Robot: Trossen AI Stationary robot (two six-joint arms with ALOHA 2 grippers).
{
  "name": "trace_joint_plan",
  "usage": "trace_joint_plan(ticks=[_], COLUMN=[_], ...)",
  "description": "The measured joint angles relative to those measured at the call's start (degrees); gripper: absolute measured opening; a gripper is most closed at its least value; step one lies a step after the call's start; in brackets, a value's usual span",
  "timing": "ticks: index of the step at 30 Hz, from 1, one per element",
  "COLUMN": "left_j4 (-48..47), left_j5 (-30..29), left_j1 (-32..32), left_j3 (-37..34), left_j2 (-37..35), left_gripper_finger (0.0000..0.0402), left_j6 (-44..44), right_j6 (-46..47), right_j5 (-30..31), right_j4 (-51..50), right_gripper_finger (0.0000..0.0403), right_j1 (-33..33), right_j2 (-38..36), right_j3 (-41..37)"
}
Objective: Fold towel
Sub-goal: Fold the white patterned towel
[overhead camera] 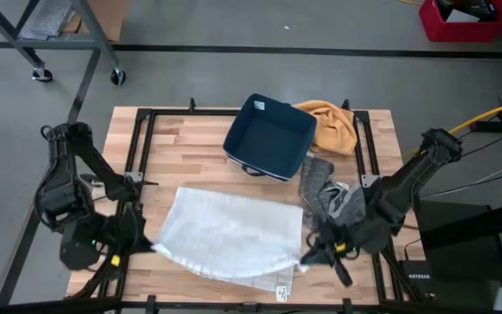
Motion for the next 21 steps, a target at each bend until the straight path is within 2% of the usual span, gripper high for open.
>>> trace_joint_plan(ticks=[4,9,12,18,21], left_j4=[2.4,2.4,2.7,6.5,9.0], left_j5=[0.0,0.0,0.0,0.0,0.0], left_j1=[-3.1,-5.8,-6.9,-9.0,-9.7], left_j3=[0.0,0.0,0.0,0.0,0.0], left_j2=[2.6,6.1,7.9,10.9,12.3], left_gripper_finger=[0.0,0.0,0.0,0.0,0.0], left_j6=[-2.4,-5.3,-8.4,-14.2,-17.1], right_j6=[3.1,9.8,13.2,13.0,13.2], right_j5=[4.0,8.0,7.9,4.9,6.1], right_j4=[5.9,6.8,10.3,24.1,27.6], right_gripper_finger=[0.0,0.0,0.0,0.0,0.0], right_j1=[3.2,5.1,5.4,6.2,7.3], right_j2=[4.4,9.6,12.9,18.4,19.9], right_j3=[0.0,0.0,0.0,0.0,0.1])
